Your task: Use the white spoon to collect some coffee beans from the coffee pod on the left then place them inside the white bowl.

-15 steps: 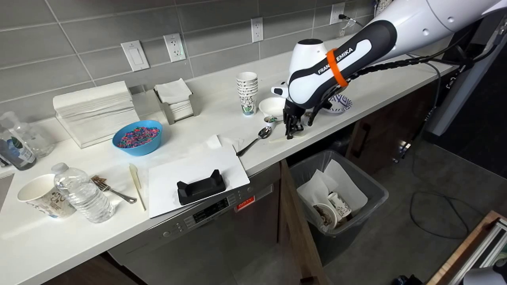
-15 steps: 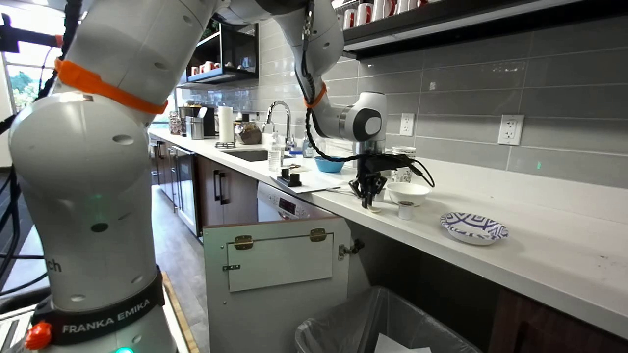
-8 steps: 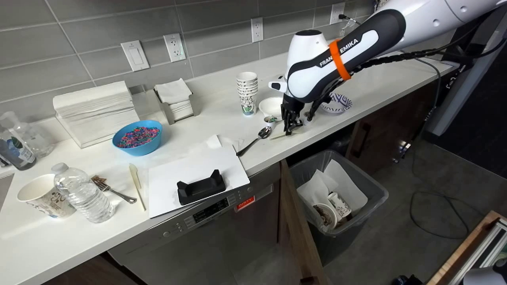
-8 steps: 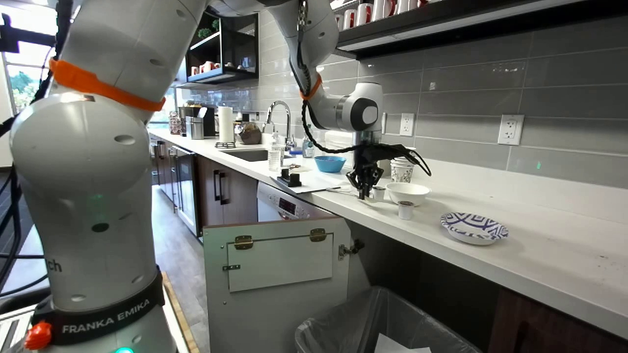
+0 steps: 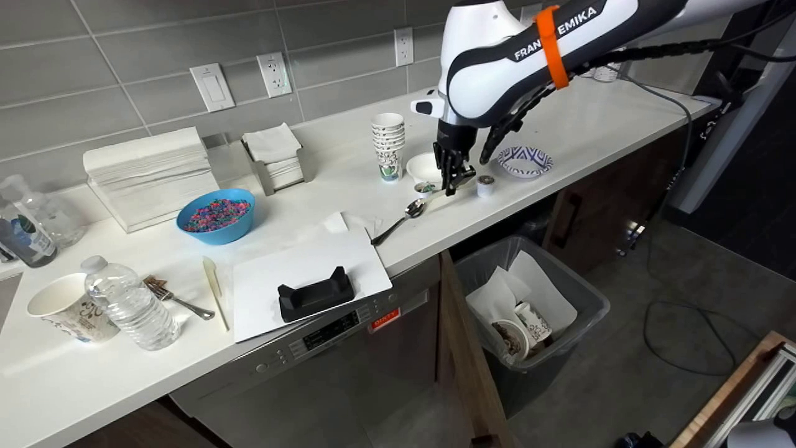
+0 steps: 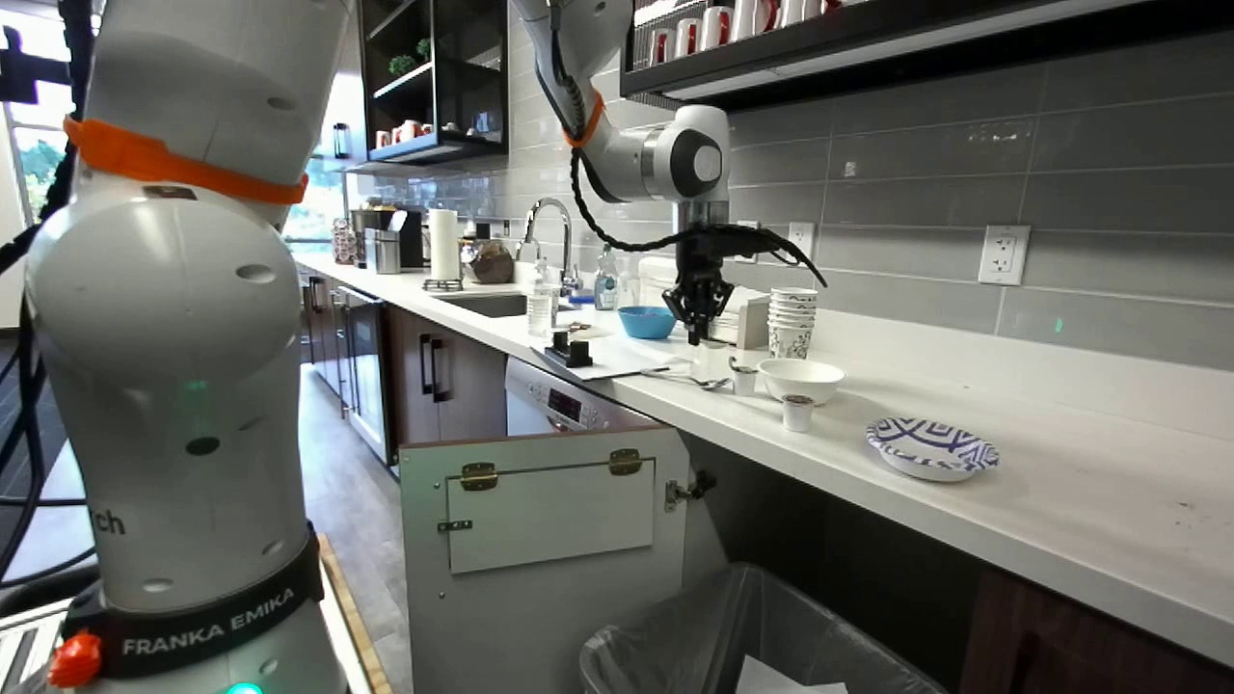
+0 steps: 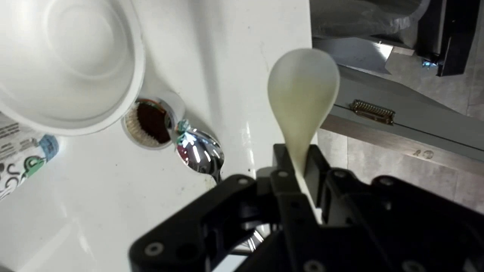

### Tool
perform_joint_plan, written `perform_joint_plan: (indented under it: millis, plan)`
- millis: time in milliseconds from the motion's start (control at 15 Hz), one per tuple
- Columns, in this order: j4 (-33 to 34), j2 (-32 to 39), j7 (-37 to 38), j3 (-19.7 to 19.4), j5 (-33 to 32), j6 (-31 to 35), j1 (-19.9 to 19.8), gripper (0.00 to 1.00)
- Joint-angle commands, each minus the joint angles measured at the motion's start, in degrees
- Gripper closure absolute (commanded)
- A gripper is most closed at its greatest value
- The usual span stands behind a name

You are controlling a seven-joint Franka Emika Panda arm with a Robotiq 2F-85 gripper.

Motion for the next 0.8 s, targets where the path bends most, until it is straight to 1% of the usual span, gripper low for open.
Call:
perform_joint_plan:
  millis: [0, 200, 400, 533, 733]
  plan:
    - [2.57, -0.07, -3.6, 0.45, 0.56, -0.83, -0.1, 0.96]
    - [5.55, 1.52, -8.64, 1.03, 3.65, 1.43, -1.04, 0.96]
    - [9.32, 4.49, -14.0, 2.1, 10.67, 3.44, -2.3, 0.96]
    - [11.8, 6.53, -16.61, 3.06, 15.33, 3.42, -3.08, 0.96]
    - [15.67, 9.77, -17.72, 4.49, 21.29, 1.78, -3.81, 0.96]
